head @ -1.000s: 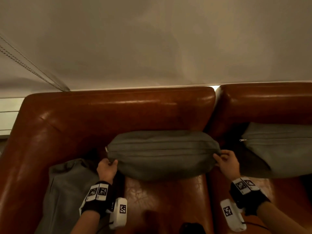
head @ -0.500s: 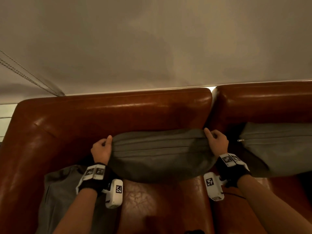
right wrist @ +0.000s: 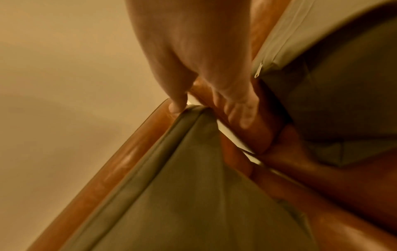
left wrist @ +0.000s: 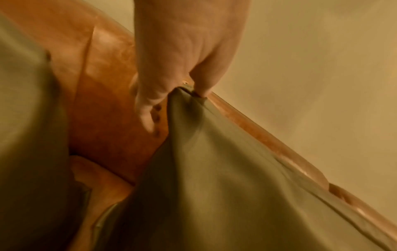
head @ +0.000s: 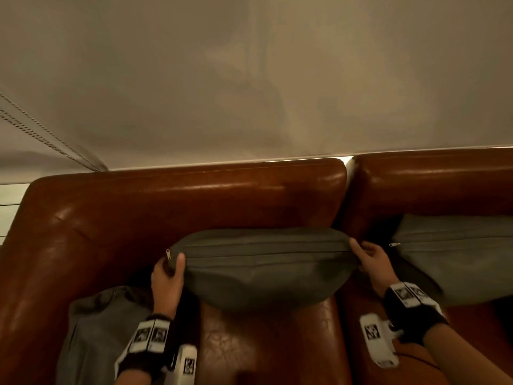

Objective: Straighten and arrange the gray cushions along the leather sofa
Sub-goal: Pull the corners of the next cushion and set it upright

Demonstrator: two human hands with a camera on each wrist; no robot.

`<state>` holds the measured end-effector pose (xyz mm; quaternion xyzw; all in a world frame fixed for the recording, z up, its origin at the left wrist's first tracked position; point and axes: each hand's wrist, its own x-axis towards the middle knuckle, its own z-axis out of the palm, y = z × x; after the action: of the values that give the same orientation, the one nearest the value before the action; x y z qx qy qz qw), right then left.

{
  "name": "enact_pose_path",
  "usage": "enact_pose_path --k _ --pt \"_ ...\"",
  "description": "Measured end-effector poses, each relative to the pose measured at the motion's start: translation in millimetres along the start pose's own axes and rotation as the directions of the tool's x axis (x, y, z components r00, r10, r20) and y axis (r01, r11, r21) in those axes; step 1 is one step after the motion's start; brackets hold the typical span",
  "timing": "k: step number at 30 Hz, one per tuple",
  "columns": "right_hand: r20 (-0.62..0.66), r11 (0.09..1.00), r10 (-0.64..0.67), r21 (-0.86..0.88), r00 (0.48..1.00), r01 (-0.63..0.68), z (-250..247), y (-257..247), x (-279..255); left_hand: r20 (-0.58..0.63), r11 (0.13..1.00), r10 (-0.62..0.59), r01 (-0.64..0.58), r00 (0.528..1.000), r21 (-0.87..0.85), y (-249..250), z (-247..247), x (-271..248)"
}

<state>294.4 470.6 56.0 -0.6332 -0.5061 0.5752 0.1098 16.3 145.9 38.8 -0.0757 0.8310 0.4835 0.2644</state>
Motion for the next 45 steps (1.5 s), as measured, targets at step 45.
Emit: enact_pose_path --k 45 --pt "-0.209 0.875 -0.422 -0.349 0.882 0.336 44 -22 52 -0.254 0.912 0.339 -0.250 0.906 0.324 36 73 36"
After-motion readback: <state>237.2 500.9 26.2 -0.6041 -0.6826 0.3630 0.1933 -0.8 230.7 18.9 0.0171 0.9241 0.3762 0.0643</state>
